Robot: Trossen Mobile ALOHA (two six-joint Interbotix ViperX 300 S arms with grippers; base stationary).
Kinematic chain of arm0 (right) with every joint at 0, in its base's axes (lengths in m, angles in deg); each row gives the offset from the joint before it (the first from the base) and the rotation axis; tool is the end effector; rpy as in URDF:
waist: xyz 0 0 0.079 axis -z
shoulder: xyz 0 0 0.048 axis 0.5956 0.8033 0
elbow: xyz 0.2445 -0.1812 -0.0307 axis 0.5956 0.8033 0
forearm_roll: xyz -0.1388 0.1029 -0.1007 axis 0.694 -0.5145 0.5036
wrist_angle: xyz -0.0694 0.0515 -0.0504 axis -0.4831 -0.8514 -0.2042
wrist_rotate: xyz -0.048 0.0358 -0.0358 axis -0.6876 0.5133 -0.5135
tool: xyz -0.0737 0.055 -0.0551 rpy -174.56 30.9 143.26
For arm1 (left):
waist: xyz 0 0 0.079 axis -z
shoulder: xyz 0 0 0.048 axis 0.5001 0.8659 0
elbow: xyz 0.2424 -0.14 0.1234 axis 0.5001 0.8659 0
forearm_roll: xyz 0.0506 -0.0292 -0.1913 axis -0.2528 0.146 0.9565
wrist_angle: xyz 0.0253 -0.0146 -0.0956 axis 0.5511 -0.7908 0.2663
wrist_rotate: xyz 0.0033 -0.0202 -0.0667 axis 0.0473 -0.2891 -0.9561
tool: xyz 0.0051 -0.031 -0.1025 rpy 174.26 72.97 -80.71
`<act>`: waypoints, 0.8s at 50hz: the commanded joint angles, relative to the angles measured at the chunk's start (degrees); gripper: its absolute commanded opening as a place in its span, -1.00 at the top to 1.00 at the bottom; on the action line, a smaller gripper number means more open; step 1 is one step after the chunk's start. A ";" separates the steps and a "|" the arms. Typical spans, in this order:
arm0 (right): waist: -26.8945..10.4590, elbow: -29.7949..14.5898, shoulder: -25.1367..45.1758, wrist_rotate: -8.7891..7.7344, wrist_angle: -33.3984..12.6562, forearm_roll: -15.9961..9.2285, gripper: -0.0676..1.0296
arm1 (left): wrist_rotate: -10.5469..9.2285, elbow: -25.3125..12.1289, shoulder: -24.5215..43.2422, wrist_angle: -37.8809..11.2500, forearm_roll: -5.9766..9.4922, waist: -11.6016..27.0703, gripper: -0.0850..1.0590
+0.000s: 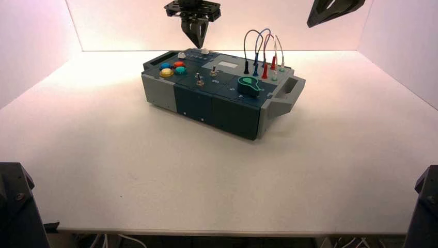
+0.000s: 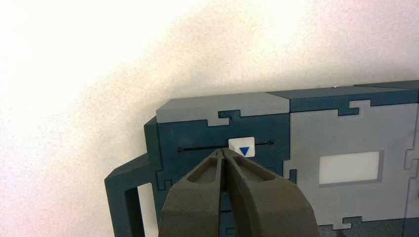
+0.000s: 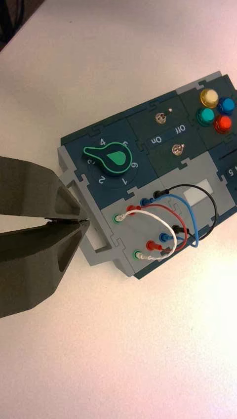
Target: Move the top slider to position 4.
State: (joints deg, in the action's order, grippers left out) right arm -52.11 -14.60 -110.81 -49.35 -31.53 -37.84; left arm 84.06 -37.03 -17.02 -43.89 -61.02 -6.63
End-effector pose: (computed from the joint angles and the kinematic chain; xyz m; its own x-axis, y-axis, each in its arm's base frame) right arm 0.2773 0.1158 0.1606 0.5114 0.3603 -0.7802 -0.5005 0.8629 0.0704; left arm 0.5039 -0.2317 0.0573 0.1751 -0.1537 -0.9725 0.5648 0.8247 -0.0287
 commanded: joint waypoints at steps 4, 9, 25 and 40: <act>-0.18 -0.70 -0.88 -0.26 0.35 -0.09 0.92 | -0.09 -1.14 -0.97 0.18 0.26 0.44 0.91; -0.18 -0.70 -0.88 -0.26 0.44 -0.09 0.91 | -0.09 -1.41 -0.70 0.18 0.26 0.44 0.91; -0.18 -0.70 -0.97 -0.26 0.44 -0.09 0.91 | -0.09 -2.64 -0.26 -0.44 0.26 0.53 0.91; -0.18 -0.70 -0.97 -0.26 0.44 -0.09 0.91 | -0.09 -5.19 -1.85 -2.02 -0.09 0.53 0.91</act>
State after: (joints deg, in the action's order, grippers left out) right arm -52.11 -14.60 -110.90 -49.35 -31.53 -37.84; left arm 84.06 -40.37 -15.88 -45.38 -61.02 -6.28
